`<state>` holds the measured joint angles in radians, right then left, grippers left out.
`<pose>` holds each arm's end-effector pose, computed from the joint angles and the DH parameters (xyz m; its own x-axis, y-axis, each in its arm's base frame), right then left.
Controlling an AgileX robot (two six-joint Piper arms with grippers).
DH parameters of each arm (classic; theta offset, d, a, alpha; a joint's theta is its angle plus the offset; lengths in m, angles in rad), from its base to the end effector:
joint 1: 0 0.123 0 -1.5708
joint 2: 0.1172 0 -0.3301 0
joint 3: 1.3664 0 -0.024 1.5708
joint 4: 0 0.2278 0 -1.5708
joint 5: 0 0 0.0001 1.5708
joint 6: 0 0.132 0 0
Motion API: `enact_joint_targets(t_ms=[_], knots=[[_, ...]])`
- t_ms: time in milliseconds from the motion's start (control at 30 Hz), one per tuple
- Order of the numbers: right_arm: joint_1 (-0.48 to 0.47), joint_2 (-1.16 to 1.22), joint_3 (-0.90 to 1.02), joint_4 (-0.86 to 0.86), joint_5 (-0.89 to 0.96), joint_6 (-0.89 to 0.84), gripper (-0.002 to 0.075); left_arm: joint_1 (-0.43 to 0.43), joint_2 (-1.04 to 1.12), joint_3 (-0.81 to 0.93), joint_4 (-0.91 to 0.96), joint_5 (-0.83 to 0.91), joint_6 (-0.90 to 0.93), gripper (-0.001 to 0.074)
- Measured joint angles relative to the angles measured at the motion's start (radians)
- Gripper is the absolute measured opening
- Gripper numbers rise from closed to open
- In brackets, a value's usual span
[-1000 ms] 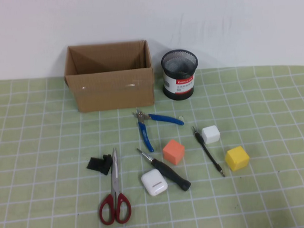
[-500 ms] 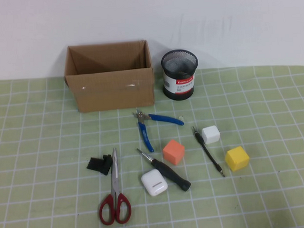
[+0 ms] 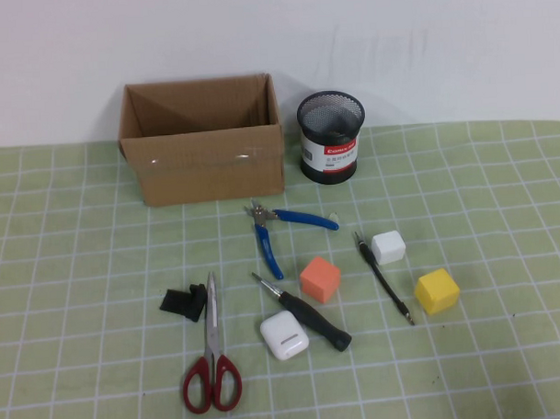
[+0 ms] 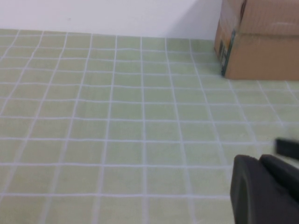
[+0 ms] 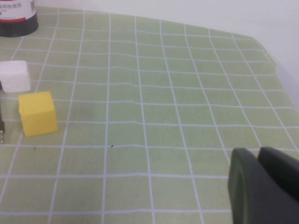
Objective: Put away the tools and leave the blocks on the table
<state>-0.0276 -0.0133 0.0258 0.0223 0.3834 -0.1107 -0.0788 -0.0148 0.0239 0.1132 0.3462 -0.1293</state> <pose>0.0228 0.0005 0.1580 -0.3042 -0.0815 -0.9491 -0.0077 0.9965 -0.0831 0.0244 0.0032 0.1637 -0.2630 -0.0021 -0.9648 0.0358 0.9993 -0.0119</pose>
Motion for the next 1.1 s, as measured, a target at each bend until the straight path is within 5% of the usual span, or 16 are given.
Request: enact_joint_targets(t_ms=[333,500,800,1100], knots=[[0.000,0.000,0.000,0.000,0.000,0.000,-0.0008,0.000,0.000,0.002,-0.245,-0.209,-0.349,-0.0004],[0.000,0.000,0.000,0.000,0.000,0.000,-0.0008,0.000,0.035,-0.081,-0.305,-0.037,-0.412,-0.0004],[0.000,0.000,0.000,0.000,0.000,0.000,-0.0008,0.000,0.509,-0.581,-0.315,0.582,-0.126,-0.0004],[0.000,0.000,0.000,0.000,0.000,0.000,-0.0007,0.000,0.959,-0.726,-0.406,0.617,0.094,-0.0004]])
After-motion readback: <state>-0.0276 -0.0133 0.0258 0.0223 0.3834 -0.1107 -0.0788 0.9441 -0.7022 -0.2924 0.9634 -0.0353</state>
